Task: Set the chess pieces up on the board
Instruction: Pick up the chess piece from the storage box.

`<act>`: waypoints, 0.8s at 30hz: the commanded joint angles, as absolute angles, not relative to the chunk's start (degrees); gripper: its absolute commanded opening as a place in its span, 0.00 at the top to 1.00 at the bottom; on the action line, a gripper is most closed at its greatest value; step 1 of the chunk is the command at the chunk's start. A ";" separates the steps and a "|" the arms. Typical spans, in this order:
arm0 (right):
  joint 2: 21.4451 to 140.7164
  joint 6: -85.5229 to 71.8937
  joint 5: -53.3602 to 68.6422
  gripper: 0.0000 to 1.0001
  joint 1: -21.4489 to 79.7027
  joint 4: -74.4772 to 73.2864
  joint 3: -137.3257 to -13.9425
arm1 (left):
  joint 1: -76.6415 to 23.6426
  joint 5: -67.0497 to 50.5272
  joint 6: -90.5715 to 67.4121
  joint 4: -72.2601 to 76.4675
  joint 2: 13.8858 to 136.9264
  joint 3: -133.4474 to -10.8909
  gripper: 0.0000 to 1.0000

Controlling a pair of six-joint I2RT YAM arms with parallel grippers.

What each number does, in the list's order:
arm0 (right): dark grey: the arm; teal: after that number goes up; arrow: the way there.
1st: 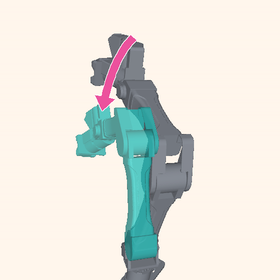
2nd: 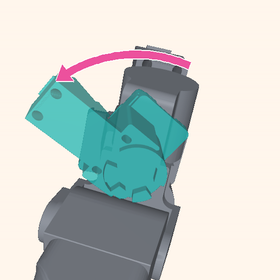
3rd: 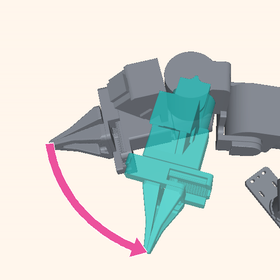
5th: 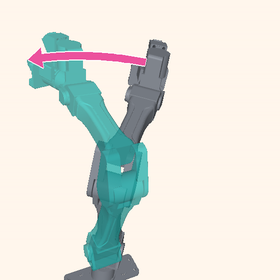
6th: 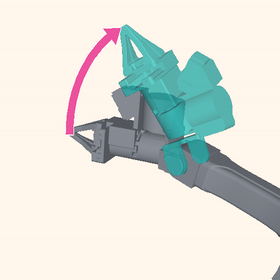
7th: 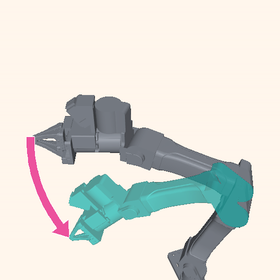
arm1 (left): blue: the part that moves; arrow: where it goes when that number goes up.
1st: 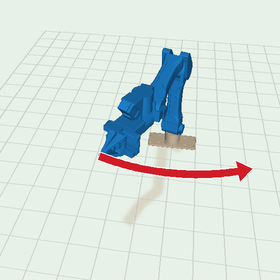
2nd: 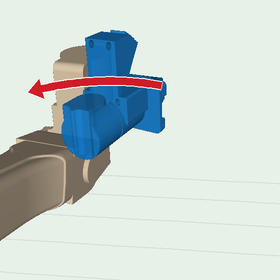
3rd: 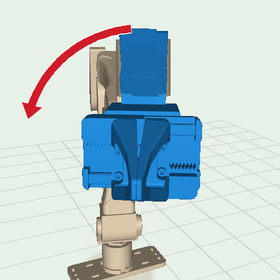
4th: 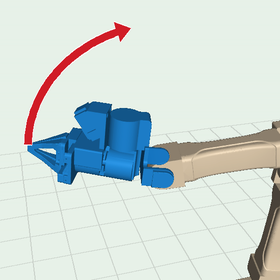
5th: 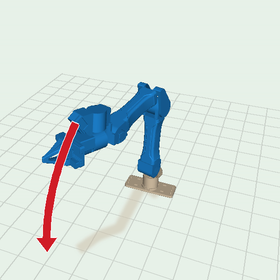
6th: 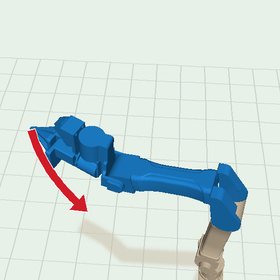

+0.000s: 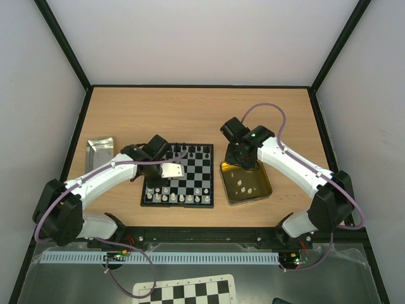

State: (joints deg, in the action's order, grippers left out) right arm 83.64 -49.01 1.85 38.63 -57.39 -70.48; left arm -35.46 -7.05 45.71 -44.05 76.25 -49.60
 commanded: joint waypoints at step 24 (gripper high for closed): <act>89.88 -43.89 5.56 0.72 34.56 -44.06 -53.38 | -14.18 -0.44 18.01 -38.52 80.91 -57.30 0.59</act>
State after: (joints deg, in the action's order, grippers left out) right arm 88.40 -45.25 4.84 35.11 -46.94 -54.43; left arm -17.47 -1.69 21.65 -39.07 83.22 -59.59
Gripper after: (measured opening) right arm 0.304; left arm 0.404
